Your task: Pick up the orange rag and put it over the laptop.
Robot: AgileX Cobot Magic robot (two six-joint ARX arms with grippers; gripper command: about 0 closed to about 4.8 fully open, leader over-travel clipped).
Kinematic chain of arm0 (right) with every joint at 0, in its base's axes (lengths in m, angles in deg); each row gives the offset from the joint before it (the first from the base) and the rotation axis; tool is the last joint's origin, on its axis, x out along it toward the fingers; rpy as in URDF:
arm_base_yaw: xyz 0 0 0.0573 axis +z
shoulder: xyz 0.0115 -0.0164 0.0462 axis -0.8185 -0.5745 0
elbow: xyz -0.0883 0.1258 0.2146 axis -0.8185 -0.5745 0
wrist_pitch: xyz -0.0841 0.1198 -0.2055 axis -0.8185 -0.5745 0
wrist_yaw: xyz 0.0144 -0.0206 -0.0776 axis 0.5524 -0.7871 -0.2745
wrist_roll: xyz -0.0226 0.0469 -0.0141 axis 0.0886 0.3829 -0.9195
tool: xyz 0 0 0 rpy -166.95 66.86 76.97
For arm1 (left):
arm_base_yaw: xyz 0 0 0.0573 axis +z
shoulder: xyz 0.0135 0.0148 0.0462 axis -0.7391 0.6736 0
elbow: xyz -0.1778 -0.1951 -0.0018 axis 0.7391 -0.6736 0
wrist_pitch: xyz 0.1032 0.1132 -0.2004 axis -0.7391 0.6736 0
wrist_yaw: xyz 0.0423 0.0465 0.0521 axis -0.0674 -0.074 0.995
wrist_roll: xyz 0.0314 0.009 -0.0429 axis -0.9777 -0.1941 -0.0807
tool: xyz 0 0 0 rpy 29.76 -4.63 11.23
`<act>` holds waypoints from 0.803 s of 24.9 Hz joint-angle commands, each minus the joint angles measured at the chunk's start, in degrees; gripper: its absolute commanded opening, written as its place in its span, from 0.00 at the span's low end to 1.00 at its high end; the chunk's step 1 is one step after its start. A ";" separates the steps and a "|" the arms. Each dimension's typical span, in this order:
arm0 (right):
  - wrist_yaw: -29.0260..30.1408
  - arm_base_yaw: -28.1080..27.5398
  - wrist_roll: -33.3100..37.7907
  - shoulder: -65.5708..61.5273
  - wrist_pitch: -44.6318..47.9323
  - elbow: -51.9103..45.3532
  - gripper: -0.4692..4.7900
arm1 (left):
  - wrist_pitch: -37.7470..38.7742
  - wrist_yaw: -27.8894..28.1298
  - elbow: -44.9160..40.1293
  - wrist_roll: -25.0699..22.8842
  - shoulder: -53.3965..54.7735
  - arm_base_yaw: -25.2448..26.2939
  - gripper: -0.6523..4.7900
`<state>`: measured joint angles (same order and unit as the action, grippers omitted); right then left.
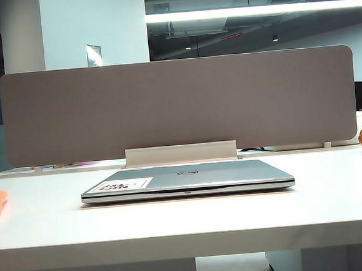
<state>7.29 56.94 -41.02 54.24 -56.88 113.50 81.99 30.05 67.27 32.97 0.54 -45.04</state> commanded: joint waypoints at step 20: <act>5.88 0.04 1.99 0.13 -4.98 1.51 0.08 | -3.58 -4.13 1.86 5.86 0.07 -0.04 1.00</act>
<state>13.04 56.94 -39.19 54.22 -62.67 114.71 79.17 26.00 68.93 38.87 0.54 -45.04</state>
